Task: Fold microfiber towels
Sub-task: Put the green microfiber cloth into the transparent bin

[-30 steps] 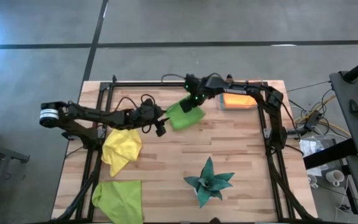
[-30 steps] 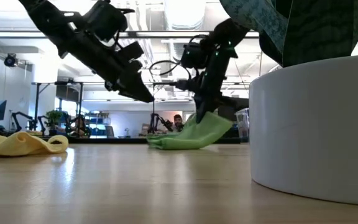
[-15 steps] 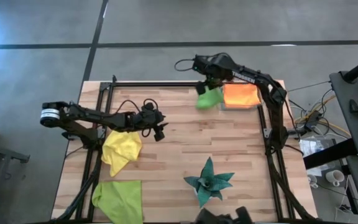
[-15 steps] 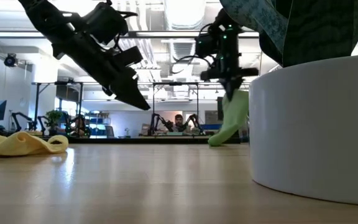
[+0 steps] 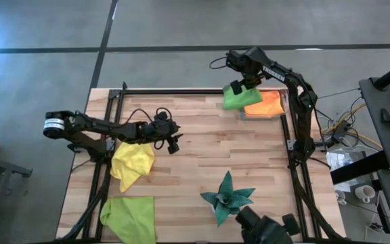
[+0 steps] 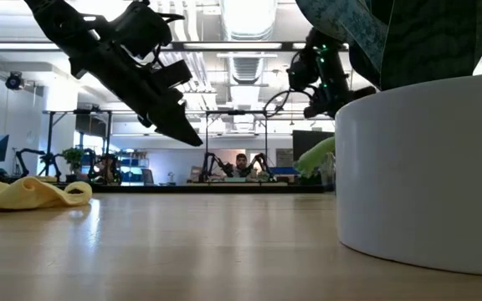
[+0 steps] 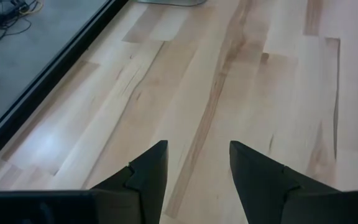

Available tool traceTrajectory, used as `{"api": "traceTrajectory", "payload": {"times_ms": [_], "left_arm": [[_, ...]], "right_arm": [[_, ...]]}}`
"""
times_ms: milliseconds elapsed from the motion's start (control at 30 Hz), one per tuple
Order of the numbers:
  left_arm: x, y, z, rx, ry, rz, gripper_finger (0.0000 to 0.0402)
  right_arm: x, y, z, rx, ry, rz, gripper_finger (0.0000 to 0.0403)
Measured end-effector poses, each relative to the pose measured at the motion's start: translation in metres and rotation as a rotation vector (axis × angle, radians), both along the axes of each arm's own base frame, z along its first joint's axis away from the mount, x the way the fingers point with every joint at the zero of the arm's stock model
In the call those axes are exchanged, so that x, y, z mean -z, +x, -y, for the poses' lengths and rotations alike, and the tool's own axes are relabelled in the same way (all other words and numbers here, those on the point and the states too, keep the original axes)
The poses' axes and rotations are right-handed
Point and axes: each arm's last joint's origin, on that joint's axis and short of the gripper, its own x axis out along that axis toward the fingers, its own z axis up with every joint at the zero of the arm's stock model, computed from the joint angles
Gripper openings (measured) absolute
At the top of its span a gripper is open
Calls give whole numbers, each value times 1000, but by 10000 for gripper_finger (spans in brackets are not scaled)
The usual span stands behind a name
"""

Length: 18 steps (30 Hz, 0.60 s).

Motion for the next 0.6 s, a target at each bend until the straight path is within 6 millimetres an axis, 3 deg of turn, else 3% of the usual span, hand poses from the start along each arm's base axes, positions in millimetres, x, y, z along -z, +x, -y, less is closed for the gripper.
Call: {"api": "traceTrajectory", "payload": {"times_ms": [600], "left_arm": [[0, 0, 0, 5, 11, -5, 157]], "right_arm": [[20, -29, 12, 1, 16, -175, 13]]}}
